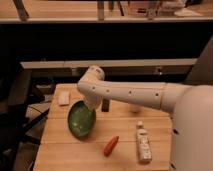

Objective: Pick up the ceramic bowl

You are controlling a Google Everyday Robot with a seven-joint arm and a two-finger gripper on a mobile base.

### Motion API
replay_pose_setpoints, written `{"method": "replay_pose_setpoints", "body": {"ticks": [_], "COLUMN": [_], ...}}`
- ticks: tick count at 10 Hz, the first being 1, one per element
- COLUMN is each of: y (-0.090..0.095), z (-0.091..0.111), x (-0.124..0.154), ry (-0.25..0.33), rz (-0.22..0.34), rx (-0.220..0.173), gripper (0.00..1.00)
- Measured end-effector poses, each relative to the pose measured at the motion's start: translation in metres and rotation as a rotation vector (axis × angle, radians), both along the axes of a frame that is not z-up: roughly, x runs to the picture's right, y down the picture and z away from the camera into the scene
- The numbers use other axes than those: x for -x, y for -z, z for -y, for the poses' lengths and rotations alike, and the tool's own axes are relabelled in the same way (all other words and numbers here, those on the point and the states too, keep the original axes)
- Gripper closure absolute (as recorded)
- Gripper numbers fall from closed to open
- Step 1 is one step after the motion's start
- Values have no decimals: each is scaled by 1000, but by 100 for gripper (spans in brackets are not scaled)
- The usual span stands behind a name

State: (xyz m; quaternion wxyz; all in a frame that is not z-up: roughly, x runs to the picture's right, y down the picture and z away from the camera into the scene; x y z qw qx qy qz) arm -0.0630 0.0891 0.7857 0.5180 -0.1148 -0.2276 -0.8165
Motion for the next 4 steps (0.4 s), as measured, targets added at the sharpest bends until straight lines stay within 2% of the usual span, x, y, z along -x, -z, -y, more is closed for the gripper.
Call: {"method": "replay_pose_setpoints", "body": {"ticks": [4], "y": [3], "z": [2], "x": [-1], "ry": [-3], "rz": [7], "rx": [7], "gripper": [99]}}
